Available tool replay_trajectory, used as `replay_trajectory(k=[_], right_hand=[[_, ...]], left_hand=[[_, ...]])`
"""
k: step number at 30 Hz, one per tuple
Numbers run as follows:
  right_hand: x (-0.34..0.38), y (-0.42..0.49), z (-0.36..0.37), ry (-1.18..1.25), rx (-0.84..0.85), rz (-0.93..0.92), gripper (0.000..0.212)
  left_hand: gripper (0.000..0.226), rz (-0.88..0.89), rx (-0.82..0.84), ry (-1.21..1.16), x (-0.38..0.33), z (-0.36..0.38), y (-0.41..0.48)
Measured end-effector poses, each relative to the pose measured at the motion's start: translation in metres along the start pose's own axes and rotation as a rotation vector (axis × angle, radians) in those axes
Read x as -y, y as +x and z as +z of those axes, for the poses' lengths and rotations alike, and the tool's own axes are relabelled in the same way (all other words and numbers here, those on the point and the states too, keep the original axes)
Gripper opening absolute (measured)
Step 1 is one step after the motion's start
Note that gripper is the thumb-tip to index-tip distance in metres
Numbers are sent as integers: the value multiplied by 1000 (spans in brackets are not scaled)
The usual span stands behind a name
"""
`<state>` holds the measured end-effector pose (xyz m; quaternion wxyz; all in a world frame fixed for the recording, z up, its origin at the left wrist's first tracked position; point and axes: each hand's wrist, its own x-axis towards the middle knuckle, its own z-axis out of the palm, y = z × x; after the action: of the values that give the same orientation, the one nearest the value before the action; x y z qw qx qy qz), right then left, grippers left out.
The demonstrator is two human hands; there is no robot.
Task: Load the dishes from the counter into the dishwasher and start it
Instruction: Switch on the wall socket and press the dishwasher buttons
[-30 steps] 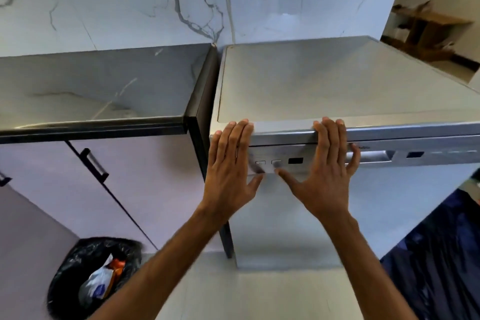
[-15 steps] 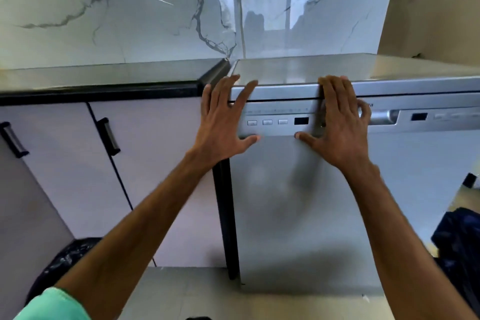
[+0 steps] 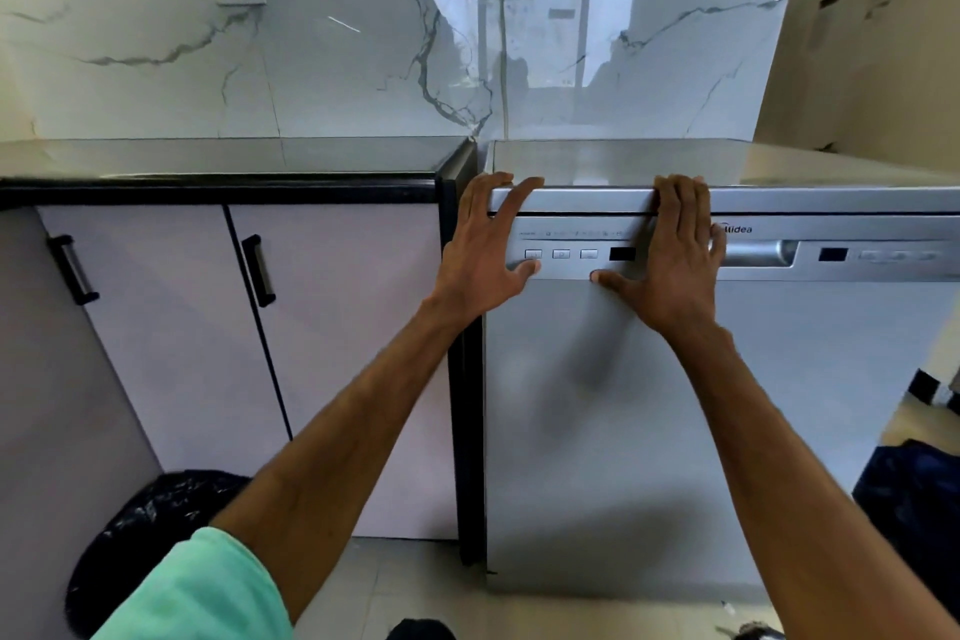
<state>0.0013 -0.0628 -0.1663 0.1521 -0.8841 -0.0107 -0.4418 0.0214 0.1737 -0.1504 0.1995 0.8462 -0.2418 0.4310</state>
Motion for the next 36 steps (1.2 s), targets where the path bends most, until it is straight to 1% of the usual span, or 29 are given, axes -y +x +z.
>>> replay_trajectory(k=[5,9,11,16,21,28,36], right_hand=[[-4,0,0,85,-13,-4,129],[-19,1,-9,109,7,-58,123],[-19,0,-9,116,2,-56,122],[-18,-1,-6,113,-4,-39,121],[-25,1,-7,79,-2,-78,120],[-30,3,-11,81,33,-97,118],[-40,4,-12,150,16,-129,111]], left_hand=[[87,15,-44,-50,2,6,-2],[86,-9,-59,-70,1,9,-1],[85,-12,-70,-78,0,12,-2],[87,-93,-115,-111,-8,17,-1],[86,-131,-111,-126,-17,15,-1],[89,-48,-54,-65,-9,7,-3],[92,-62,-49,-49,-9,10,-3]])
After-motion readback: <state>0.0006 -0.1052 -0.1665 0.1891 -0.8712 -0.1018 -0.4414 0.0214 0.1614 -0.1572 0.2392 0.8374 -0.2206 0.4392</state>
